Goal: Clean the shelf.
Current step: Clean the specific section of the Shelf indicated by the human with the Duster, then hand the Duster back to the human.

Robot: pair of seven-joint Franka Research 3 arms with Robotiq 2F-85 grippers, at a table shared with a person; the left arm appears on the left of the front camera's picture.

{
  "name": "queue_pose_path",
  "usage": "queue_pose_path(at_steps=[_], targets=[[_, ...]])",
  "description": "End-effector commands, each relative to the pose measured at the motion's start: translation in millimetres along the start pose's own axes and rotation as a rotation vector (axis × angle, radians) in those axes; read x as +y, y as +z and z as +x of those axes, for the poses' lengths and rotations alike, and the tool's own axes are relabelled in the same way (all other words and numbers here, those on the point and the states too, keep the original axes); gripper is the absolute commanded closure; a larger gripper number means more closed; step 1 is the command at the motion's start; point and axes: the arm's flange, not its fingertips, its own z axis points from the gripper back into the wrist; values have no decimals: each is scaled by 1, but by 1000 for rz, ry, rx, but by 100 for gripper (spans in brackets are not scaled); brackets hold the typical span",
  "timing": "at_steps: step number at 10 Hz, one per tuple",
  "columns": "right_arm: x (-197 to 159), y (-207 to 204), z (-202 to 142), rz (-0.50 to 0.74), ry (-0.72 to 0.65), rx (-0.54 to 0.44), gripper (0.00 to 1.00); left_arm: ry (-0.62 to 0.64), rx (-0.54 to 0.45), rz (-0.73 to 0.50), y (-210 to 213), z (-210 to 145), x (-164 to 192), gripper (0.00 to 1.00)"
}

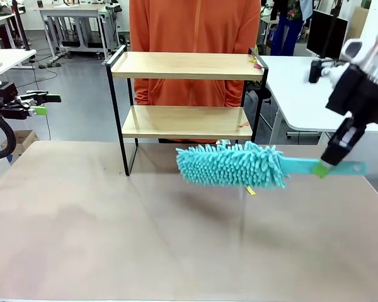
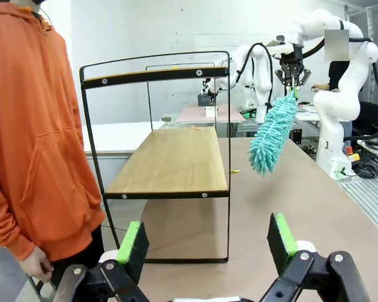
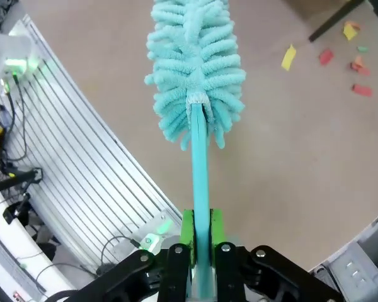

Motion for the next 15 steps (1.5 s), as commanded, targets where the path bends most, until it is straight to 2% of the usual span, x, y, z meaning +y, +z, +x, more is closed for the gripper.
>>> queue_pose_path(at_steps=[1,3,4,15], targets=[[-7,2,-12,-15,60,13,87,-16,3,2,-1,3,-1,0],[-9,5,-8,35,65,35,87,-16,3,2,-1,3,-1,0],[-6,-6,-8,-10,26,36,87,-16,3,2,-1,3,-1,0],[-6,-6,-8,-10,26,36,87,-16,3,2,-1,3,-1,0]])
